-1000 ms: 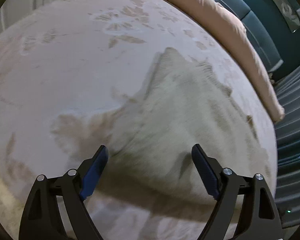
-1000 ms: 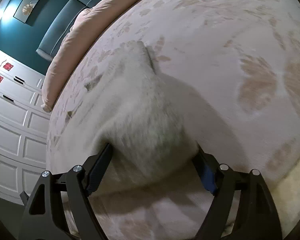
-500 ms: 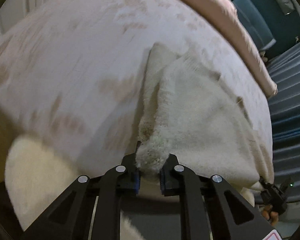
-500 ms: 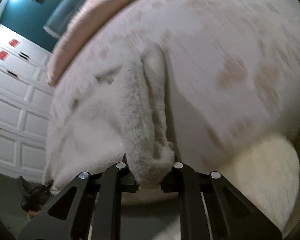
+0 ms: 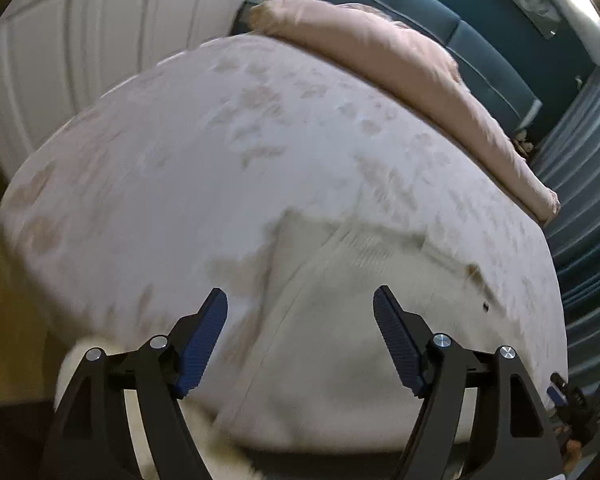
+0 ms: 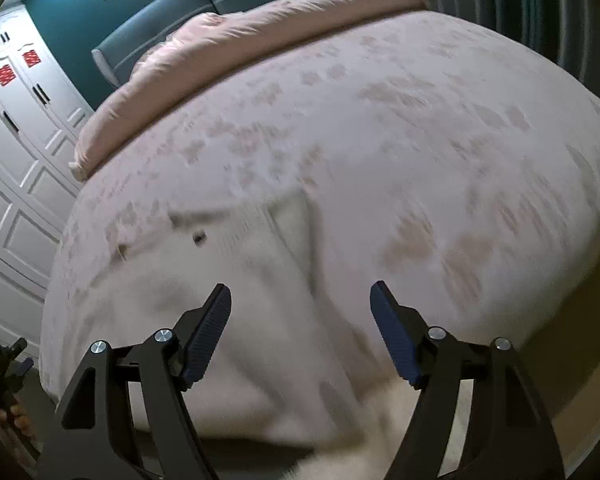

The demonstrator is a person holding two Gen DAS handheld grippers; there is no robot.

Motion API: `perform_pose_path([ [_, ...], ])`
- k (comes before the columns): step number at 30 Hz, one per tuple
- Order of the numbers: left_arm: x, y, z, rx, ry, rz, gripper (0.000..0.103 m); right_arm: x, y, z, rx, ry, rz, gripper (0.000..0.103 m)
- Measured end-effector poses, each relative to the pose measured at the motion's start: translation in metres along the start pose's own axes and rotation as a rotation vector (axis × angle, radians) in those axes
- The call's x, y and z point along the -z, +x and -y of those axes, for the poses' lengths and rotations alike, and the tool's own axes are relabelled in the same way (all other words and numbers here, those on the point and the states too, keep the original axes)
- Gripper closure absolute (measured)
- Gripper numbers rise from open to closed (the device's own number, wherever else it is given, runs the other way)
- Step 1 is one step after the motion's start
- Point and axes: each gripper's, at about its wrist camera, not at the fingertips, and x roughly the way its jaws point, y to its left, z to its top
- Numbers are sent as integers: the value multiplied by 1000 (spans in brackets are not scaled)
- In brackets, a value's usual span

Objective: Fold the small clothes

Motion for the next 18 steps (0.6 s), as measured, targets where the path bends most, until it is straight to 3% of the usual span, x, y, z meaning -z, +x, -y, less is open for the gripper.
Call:
perform_pose_path([
  [3, -19, 42, 20, 32, 41, -21, 30, -18, 31, -21, -23, -27, 7, 29],
  [7, -21, 103, 32, 34, 34, -146, 30, -24, 83, -40, -10, -36, -66, 28],
  [8, -18, 118, 33, 27, 38, -170, 30, -23, 95, -43, -2, -48, -87, 30],
  [9, -15, 123, 34, 30, 45, -177, 31, -20, 104, -46, 16, -62, -101, 41],
  [10, -14, 129, 34, 24, 46, -183, 48, -19, 111, -47, 31, -77, -118, 51],
  [11, -13, 133, 33, 22, 50, -192, 63, -17, 117, -50, 55, -93, -140, 74],
  [12, -14, 133, 33, 42, 58, -195, 91, -18, 117, -50, 68, -103, -141, 94],
  [14, -24, 119, 37, 87, 70, -158, 95, -26, 100, -53, 5, -93, -101, 95],
  [18, -54, 67, 56, 171, 100, 2, 95, -61, 28, -59, -194, -54, 139, 95],
])
